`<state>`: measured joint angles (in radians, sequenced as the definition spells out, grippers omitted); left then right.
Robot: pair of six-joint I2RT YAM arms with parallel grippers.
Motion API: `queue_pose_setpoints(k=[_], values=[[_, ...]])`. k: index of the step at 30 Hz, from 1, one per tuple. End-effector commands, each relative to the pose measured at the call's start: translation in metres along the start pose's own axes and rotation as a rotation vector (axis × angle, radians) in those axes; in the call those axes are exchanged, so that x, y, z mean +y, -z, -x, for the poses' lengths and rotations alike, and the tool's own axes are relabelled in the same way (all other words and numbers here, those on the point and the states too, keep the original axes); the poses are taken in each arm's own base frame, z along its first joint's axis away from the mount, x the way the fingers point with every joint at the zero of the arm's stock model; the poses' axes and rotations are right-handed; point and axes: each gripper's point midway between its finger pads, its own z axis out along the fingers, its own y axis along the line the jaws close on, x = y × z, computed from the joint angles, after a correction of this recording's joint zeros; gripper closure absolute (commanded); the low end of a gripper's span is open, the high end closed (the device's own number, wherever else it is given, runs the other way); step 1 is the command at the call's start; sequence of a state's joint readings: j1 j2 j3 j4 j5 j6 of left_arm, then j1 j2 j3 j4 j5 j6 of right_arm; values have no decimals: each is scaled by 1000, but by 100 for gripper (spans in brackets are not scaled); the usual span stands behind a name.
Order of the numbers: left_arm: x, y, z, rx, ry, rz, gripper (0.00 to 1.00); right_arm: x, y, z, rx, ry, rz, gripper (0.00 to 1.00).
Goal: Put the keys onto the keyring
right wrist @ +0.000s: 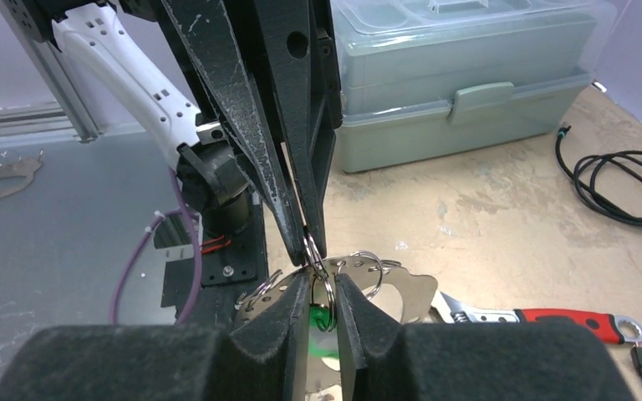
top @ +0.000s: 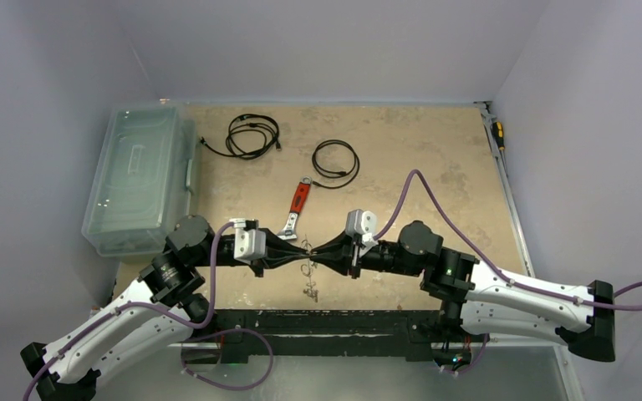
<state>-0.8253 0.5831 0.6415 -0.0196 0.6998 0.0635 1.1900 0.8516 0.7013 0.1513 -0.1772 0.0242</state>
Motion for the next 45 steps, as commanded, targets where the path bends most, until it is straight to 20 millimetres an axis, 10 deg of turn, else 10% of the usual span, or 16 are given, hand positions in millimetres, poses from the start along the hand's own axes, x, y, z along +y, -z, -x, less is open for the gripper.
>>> queue_pose_setpoints(k=[1,28,38,45], values=[[-3,0,27,-77,-50,-25,100,1,1,13,-54,69,22,83],[2,-1,24,-61,-45,-4,100,17,7,16,-38,103,117,100],[3,1,23,-48,-50,7,56,3,16,8,79,95,38,100],[2,-3,18,-32,-41,-11,55,-13,19,1,211,84,-50,100]])
